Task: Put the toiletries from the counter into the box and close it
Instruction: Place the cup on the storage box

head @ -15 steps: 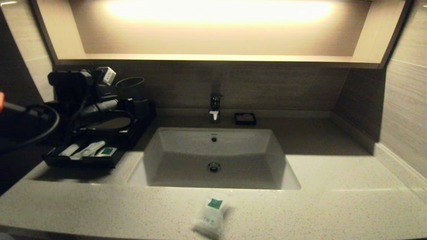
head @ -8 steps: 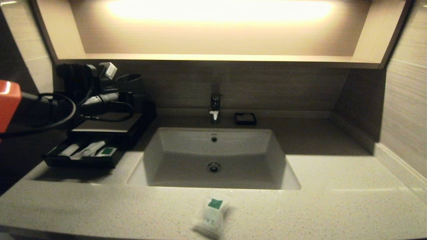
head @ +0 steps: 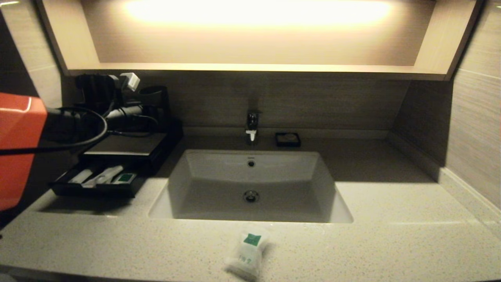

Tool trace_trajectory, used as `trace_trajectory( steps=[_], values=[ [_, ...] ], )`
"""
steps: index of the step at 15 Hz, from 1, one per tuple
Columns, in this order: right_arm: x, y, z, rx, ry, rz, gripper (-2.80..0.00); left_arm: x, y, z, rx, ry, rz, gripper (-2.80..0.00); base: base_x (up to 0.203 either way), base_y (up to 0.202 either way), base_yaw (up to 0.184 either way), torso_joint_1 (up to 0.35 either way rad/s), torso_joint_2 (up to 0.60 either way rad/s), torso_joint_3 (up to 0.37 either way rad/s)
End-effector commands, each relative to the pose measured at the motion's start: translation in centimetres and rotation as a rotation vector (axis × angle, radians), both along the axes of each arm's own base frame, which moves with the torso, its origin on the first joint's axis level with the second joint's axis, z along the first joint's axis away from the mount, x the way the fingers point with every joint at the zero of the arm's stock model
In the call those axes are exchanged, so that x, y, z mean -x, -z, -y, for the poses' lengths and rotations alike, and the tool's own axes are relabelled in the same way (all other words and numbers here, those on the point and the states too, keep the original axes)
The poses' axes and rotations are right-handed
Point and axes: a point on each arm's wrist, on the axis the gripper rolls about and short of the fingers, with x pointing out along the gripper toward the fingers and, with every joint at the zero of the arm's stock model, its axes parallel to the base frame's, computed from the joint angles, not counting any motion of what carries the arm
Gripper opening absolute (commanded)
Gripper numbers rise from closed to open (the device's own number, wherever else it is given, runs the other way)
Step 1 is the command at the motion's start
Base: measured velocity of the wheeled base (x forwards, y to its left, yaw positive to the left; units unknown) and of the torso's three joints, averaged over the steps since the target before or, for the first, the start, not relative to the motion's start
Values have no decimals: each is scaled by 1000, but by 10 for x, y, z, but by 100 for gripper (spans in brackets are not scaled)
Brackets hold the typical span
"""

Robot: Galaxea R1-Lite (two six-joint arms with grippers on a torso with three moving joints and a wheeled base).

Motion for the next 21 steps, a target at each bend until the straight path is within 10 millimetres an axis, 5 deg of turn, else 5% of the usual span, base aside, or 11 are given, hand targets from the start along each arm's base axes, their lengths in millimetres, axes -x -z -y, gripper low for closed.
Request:
trace_trajectory(
  steps=[1, 10, 21],
  values=[
    [0, 0, 0, 1, 0, -1, -280, -15, 6, -9, 1, -15, 5, -280, 0, 0, 0, 0, 0, 0],
    [0, 0, 0, 1, 0, -2, -280, -46, 27, -18, 1, -28, 2, -280, 0, 0, 0, 0, 0, 0],
    [0, 0, 0, 1, 0, -2, -280, -54, 40, -19, 0, -29, 24, -280, 0, 0, 0, 0, 0, 0]
  ],
)
